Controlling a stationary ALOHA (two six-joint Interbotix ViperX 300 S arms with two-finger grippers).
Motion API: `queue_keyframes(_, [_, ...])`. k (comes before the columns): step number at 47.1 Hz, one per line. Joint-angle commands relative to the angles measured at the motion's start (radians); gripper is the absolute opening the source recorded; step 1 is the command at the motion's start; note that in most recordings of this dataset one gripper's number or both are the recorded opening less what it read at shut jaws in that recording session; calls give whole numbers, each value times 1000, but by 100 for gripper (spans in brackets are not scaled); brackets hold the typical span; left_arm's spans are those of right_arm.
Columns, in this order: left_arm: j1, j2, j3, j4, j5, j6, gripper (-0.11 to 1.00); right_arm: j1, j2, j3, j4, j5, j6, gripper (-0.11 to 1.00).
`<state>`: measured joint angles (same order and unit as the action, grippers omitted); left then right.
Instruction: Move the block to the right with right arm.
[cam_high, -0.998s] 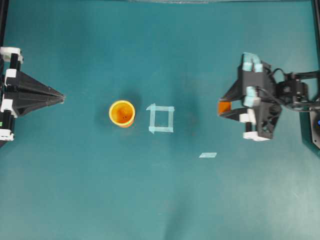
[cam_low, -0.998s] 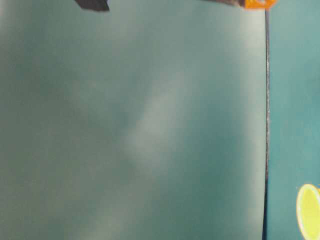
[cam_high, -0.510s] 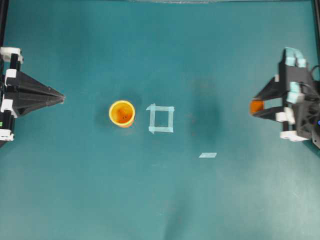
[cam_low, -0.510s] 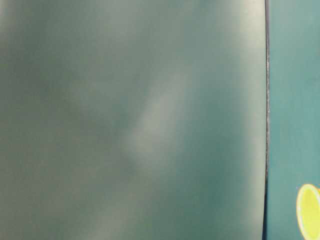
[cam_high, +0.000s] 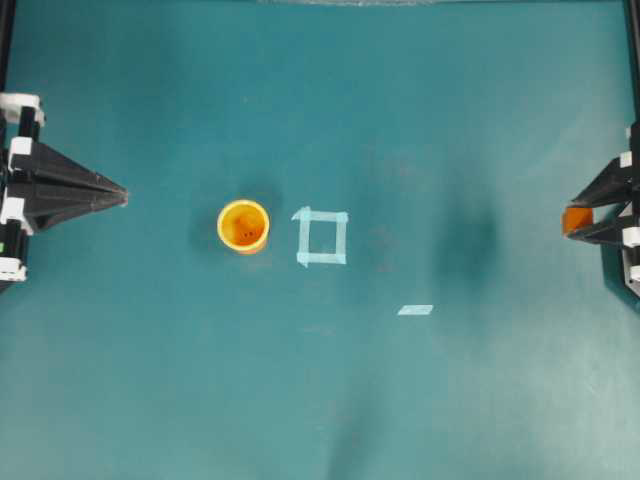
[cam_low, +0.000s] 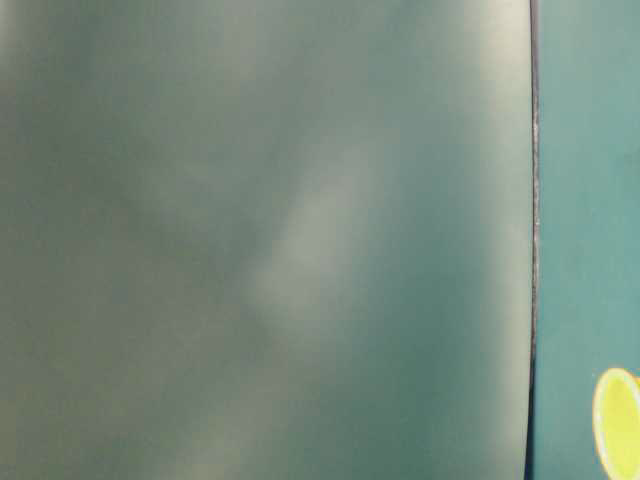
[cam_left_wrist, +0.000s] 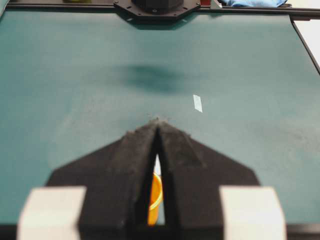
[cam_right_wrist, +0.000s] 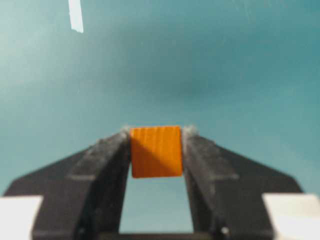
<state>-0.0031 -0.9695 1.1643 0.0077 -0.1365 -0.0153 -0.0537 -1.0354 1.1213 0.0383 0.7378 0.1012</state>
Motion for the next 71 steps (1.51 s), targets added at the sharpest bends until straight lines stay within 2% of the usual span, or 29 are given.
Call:
queue_keyframes(1, [-2, 3, -31, 2, -5, -2, 0, 2, -29, -12, 2, 25, 3, 40])
queue_keyframes(15, [-2, 2, -31, 2, -3, -2, 0, 0, -94, -25, -2, 132, 2, 40])
queue_keyframes(40, [-2, 2, -31, 2, -3, -3, 0, 0, -173, -41, 0, 235, 5, 40])
queue_keyframes(71, [-2, 2, -31, 2, -3, -3, 0, 0, -212, -44, 0, 267, 6, 40])
